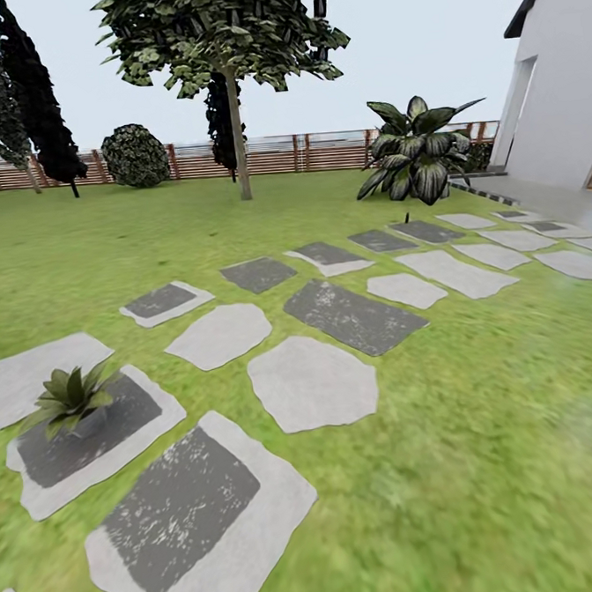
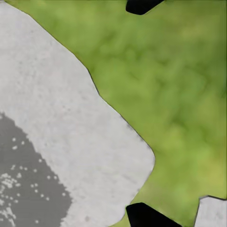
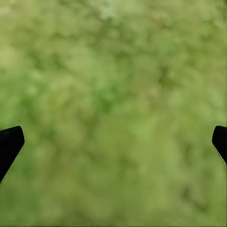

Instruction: Pick up the pesticide atomizer in the garden and spray insectifuge to fully cover both potted plants in the garden.

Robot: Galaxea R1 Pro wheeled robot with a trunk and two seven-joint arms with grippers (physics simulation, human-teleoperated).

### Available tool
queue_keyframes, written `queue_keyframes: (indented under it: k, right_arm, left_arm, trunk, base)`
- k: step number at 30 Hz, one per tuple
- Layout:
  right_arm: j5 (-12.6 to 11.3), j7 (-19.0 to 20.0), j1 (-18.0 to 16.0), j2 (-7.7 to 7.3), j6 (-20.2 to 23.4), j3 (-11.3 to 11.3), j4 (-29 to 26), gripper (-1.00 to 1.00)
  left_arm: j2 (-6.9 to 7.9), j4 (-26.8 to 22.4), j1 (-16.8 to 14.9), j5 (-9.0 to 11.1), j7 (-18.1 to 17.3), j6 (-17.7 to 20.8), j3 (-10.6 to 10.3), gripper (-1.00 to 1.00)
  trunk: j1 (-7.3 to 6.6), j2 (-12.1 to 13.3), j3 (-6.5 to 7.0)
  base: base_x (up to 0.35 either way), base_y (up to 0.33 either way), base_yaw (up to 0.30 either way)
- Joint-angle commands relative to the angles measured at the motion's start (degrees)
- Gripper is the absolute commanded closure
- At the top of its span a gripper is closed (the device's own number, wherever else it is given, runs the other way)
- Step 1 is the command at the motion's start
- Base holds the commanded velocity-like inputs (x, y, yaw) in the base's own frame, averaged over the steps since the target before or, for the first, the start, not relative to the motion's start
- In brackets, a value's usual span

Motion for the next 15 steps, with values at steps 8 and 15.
queue_keyframes:
  k: [8,15]
  right_arm:
    - [0.00,0.02,-0.03,-0.01,-0.17,0.01,0.03,-1.00]
    - [0.00,0.07,-0.03,-0.01,-0.13,0.01,-0.01,-1.00]
  left_arm:
    - [0.00,0.05,-0.03,-0.02,0.03,-0.19,-0.08,-1.00]
    - [0.00,0.05,-0.03,-0.02,0.03,-0.19,0.01,-1.00]
  trunk:
    - [0.03,-0.02,-0.05]
    - [0.03,-0.02,-0.05]
  base:
    - [0.339,0.000,0.000]
    - [0.340,0.000,-0.078]
